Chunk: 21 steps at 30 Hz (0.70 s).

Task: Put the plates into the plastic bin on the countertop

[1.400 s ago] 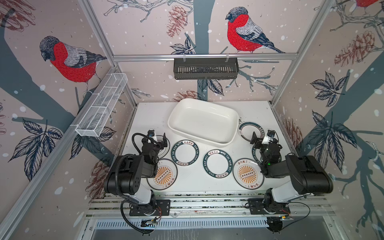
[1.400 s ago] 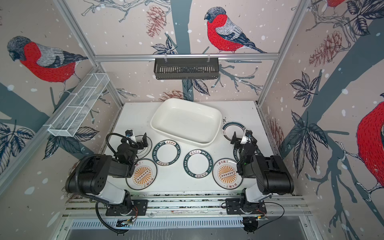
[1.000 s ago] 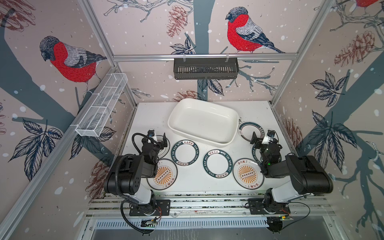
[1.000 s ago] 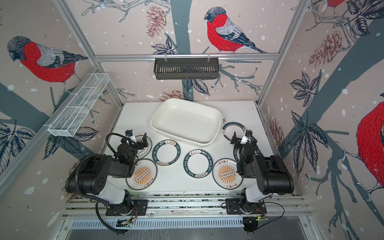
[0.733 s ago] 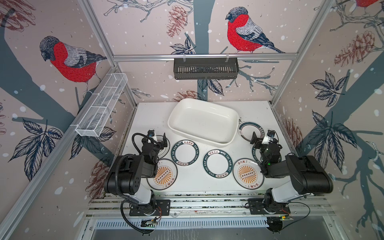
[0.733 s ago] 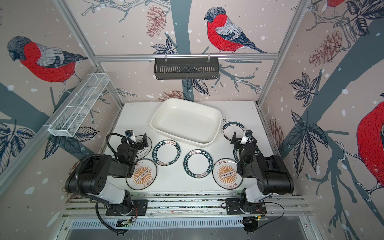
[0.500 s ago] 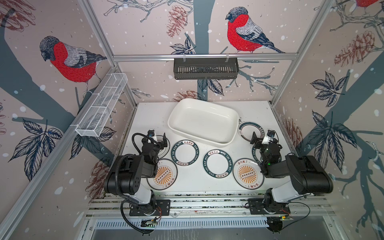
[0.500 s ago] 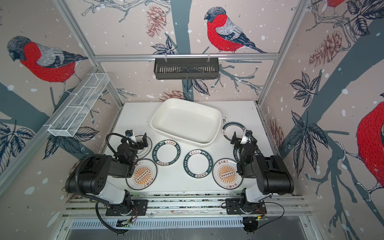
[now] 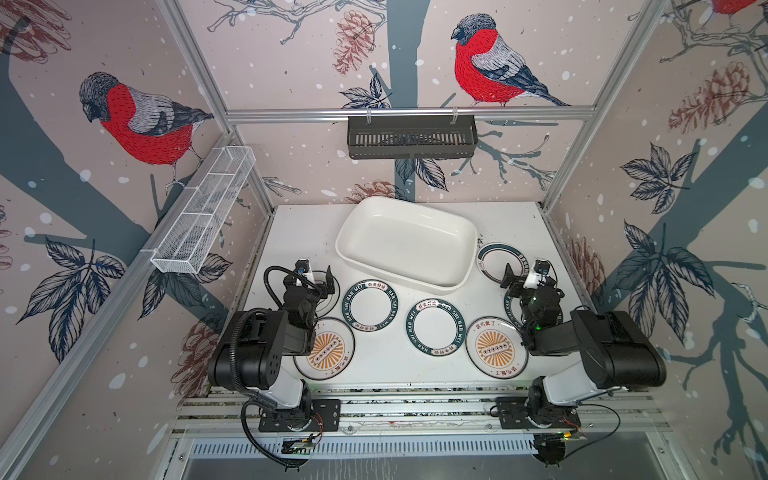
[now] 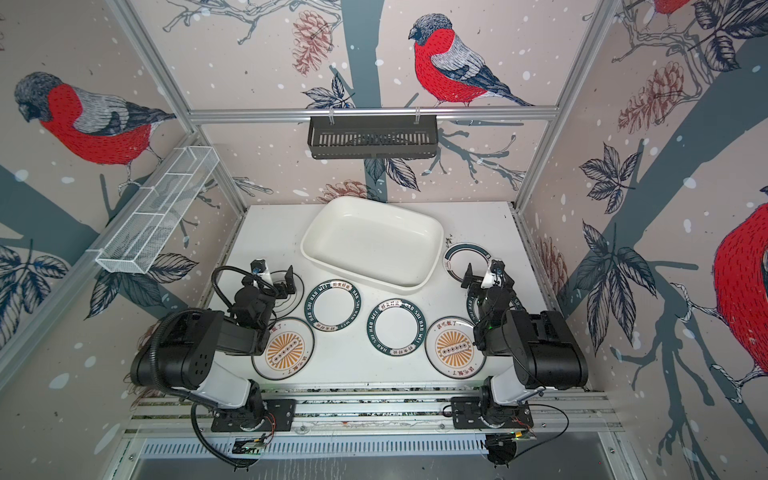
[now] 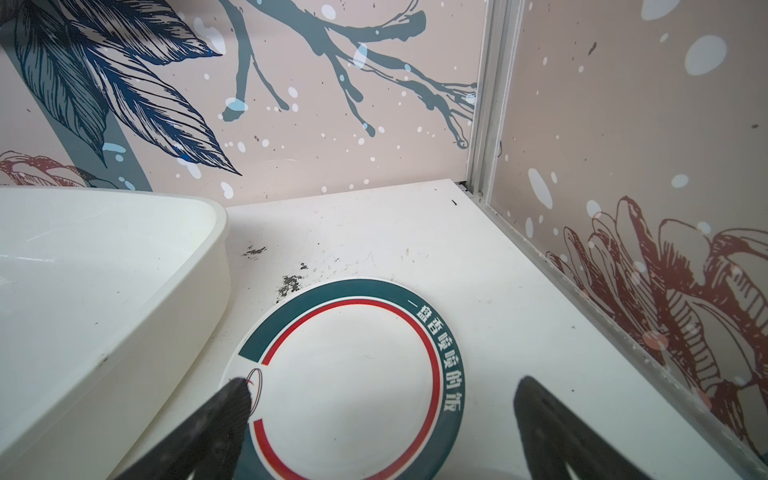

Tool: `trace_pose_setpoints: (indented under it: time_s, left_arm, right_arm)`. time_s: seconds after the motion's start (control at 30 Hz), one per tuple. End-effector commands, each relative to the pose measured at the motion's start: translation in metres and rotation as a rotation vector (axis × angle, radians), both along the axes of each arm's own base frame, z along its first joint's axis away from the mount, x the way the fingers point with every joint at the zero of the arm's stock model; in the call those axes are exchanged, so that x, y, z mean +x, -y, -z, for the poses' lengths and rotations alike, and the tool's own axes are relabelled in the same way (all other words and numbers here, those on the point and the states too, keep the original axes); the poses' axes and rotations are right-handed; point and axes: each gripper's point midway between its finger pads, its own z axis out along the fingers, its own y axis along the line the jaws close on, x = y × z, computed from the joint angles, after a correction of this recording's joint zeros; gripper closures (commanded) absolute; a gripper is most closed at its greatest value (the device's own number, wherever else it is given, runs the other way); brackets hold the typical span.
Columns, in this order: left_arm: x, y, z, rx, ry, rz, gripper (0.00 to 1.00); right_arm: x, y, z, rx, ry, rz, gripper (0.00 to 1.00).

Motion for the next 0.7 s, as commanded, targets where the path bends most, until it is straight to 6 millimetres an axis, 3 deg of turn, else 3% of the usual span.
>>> trace_pose_setpoints:
  time_s: [0.0,0.67]
  left_arm:
    - [0.0013,-0.0013,-0.0063,0.004,0.024,-0.009,0.01]
    - [0.0006,-0.0013,-0.0066,0.004,0.026,-0.008,0.01]
  right_arm:
    - [0.0013,0.0007,-0.0043,-0.012,0.015,0.005,0.00]
    - [0.0020,0.0000,-0.0040,-0.017,0.012,0.006,0.00]
